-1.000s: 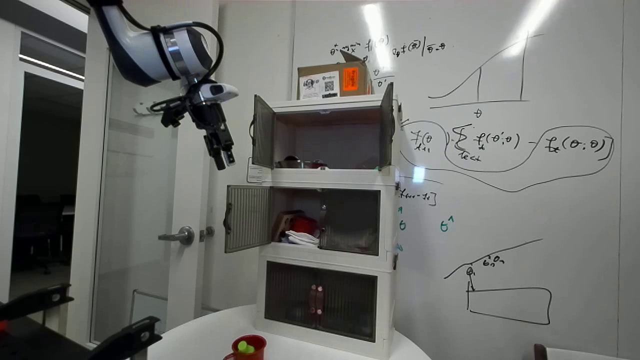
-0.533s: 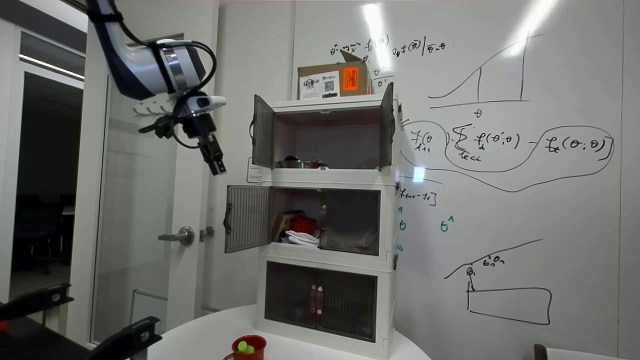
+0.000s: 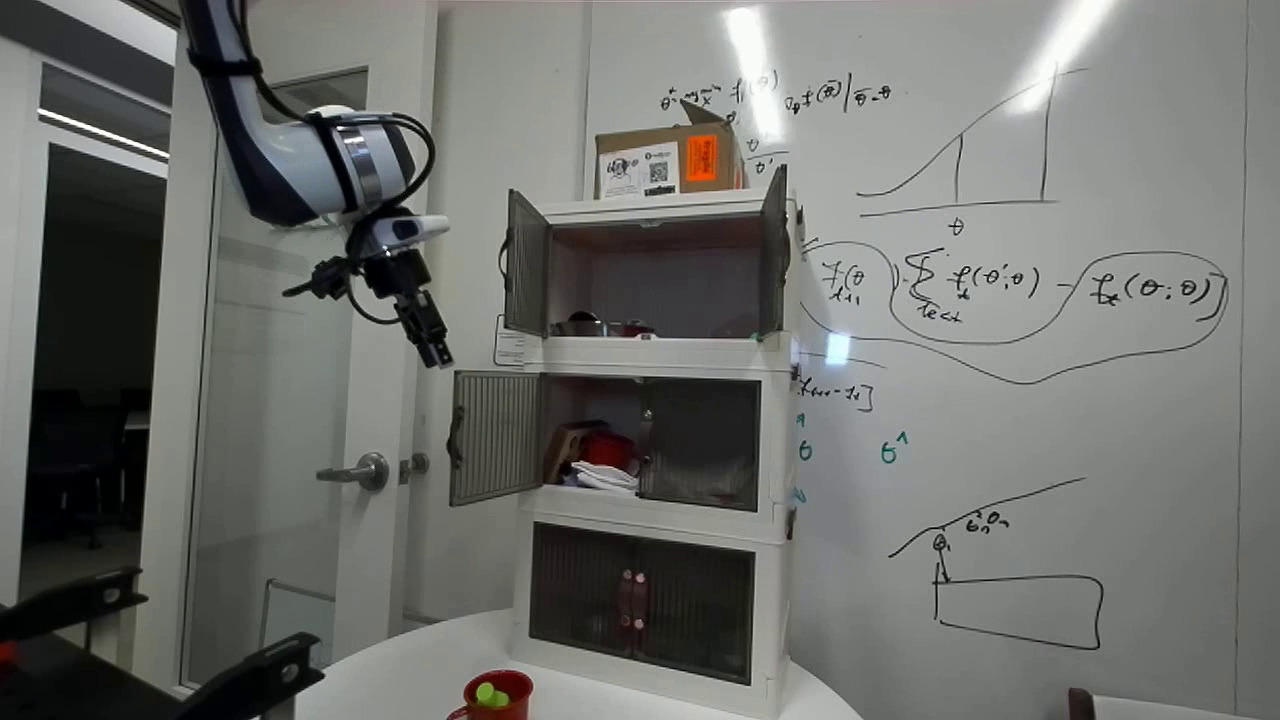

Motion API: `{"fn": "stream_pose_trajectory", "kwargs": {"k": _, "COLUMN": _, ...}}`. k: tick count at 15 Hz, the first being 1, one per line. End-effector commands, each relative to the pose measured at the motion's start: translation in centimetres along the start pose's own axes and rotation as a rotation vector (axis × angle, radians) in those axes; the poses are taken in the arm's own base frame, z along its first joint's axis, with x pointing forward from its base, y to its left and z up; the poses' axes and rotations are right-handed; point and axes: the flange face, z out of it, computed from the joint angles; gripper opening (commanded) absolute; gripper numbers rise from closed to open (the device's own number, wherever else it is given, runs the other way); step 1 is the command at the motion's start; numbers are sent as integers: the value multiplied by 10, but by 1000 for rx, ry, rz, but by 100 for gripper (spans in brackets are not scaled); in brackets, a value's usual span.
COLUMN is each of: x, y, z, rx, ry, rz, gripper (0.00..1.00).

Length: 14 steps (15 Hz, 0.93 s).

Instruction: Close the middle left cabinet door

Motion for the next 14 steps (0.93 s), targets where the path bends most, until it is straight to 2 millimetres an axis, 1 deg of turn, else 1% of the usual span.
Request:
{"fn": "stream_pose_trajectory", "kwargs": {"k": 1, "x": 4, "y": -15, "z": 12, "rx": 39, "ry": 48, "rz": -44, "gripper": 100}}
{"fn": "stream_pose_trajectory", "kwargs": {"k": 5, "x": 6, "y": -16, "z": 32, "rx": 15, "ry": 108, "rz": -111, "gripper": 100}}
{"fn": "stream_pose_trajectory", "kwargs": {"k": 9, "x": 17, "y": -7, "z": 52, "rx": -13, "ry": 235, "rz": -162, "gripper": 100}}
{"fn": "stream_pose_trajectory", "kwargs": {"k": 11, "x": 26, "y": 4, "z": 62, "rx": -29, "ry": 336, "rz": -197, "gripper": 100}}
{"fn": "stream_pose_trajectory", "kwargs": {"k": 12, "x": 35, "y": 13, "z": 70, "rx": -53, "ry": 389, "rz": -226, "gripper": 100}}
{"fn": "stream_pose_trajectory", "kwargs": {"k": 14, "x": 52, "y": 39, "z": 90, "rx": -110, "ry": 484, "rz": -284, "gripper": 100}}
